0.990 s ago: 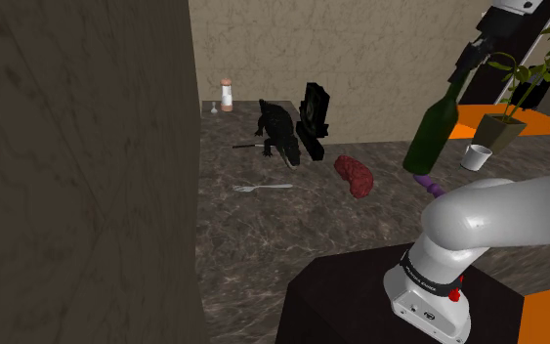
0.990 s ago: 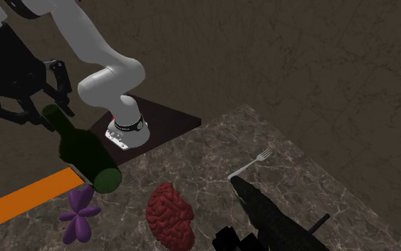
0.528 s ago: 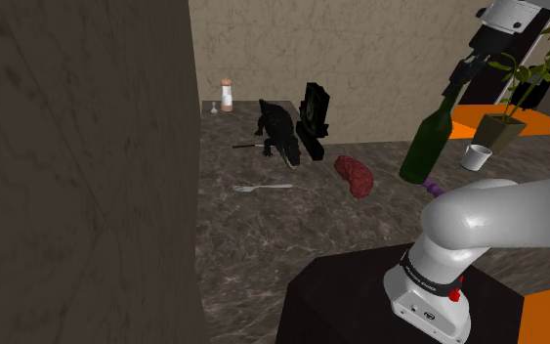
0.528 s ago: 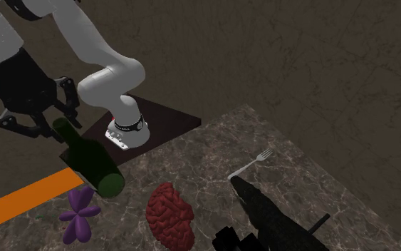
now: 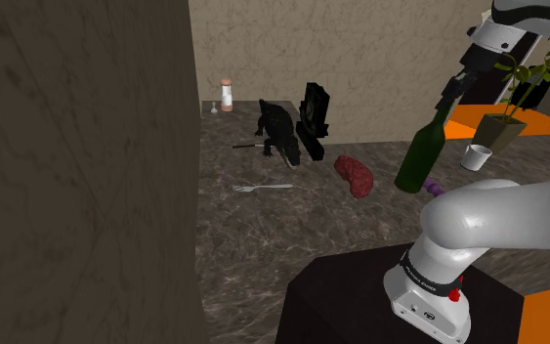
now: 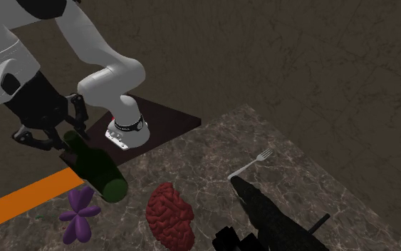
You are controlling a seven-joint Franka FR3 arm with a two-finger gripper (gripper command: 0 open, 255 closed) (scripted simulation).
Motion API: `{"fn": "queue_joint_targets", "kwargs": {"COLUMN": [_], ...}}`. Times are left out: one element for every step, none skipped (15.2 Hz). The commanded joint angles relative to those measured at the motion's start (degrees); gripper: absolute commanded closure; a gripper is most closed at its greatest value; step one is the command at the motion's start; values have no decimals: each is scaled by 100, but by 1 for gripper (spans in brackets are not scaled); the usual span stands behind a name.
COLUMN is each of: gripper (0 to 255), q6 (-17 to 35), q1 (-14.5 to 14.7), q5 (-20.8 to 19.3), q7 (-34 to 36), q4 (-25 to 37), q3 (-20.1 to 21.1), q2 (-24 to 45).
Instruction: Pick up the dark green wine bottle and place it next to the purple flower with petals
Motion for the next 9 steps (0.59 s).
{"fn": "queue_joint_targets", "kwargs": {"gripper": [255,255,255,255,255,255,255,255,255], "q6": [147,215,283,351,420,490,559,629,700], "q1": [-27,-38,-50,-61,-72,-83,-94,-105,-116], "q5": [-41,-60,-79,-98,-118,-138,-158,-179,-199], "q7": [-7,-9,-12,-14,-17,-20,-23,-26,-29], "q4": [-183,-266,-349,-431,-512,-592,-671,-749,-827], "q3": [-40,-59,-78,-99,-120,-141,-163,-186,-209], "q2": [-42,-58,-73,-87,-99,-110,-120,-128,-135]}}
